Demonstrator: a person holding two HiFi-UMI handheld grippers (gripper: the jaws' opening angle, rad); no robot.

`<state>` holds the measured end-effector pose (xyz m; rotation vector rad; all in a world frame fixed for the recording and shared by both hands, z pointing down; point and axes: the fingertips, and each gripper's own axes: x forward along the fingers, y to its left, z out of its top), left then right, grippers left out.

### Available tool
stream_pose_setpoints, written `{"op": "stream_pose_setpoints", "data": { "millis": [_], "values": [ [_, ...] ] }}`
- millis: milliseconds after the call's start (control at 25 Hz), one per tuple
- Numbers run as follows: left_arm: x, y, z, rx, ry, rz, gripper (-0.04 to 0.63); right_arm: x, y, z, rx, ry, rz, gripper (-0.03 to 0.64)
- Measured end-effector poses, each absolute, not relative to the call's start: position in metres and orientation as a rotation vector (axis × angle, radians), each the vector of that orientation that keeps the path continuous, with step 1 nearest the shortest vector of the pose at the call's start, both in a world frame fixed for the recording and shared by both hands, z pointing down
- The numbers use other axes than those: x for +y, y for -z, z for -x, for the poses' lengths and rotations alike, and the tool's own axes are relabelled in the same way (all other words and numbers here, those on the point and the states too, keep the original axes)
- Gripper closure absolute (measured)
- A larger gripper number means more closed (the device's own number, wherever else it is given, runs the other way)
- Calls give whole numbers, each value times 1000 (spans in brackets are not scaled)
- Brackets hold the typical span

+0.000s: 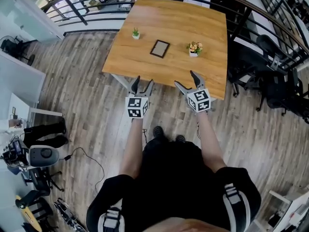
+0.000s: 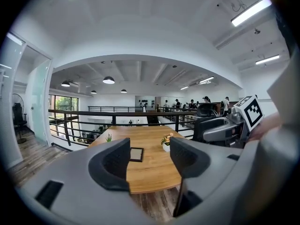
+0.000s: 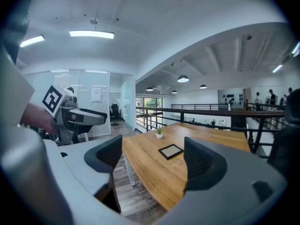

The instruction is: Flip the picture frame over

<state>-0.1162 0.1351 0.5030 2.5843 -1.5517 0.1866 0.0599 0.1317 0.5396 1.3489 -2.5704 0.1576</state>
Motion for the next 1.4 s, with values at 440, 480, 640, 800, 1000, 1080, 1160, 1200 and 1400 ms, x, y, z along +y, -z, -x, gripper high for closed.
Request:
{"op": "stream_pose_setpoints", "data": {
  "millis": [440, 480, 640, 800, 1000, 1080, 1160, 1200, 1400],
  "values": [
    [99, -511, 156, -1469, -191, -2604, 330, 102, -543, -24, -2537, -215, -1439, 202],
    [96, -511, 159, -1462, -191, -2609, 330, 100, -542, -20, -2535, -213, -1445, 204],
    [87, -514, 173, -1450, -192, -2619, 330, 96, -550, -3, -2522, -220, -1454, 212],
    [87, -522, 183, -1438, -197, -2617, 330, 99, -560, 4, -2506, -245, -1472, 219],
    [83, -536, 192, -1419, -213, -2598, 330, 96, -573, 7, -2487, -292, -1497, 222],
    [81, -538, 194, -1413, -217, -2594, 330, 93, -575, 8, -2481, -302, -1504, 227],
    [77, -538, 194, -1410, -219, -2592, 330, 90, -575, 8, -2478, -305, -1506, 229],
    [74, -539, 193, -1409, -223, -2591, 330, 88, -575, 8, -2477, -307, -1505, 230],
    [62, -547, 186, -1398, -253, -2579, 330, 67, -577, 5, -2509, -363, -1522, 233]
  ]
}}
